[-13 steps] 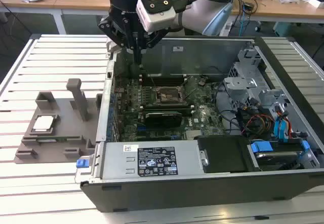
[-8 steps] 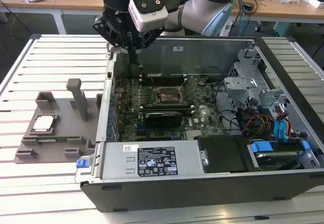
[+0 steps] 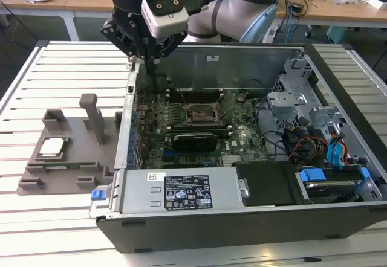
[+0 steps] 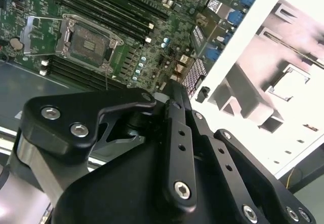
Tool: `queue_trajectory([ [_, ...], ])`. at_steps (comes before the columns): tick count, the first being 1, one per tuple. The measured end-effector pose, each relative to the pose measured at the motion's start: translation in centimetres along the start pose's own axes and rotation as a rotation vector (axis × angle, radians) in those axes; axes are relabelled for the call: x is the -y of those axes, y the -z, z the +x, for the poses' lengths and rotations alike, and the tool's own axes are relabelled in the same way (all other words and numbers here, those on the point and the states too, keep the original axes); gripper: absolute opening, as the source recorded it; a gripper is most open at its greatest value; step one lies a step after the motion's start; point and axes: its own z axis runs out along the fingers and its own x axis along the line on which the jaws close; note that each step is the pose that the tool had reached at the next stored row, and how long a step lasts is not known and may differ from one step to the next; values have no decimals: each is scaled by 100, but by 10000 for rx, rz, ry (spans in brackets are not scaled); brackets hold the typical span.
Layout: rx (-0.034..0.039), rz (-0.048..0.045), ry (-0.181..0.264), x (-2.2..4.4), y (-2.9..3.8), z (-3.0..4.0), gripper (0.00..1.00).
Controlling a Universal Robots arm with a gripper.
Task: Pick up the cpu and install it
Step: 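Reach for the cpu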
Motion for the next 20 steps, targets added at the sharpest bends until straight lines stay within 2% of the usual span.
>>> queue_trajectory([
  [2, 0, 0, 1, 2, 1, 27, 11],
  [9, 0, 0, 0, 16, 6, 209, 11],
  [20, 0, 0, 0, 27, 10, 368, 11],
])
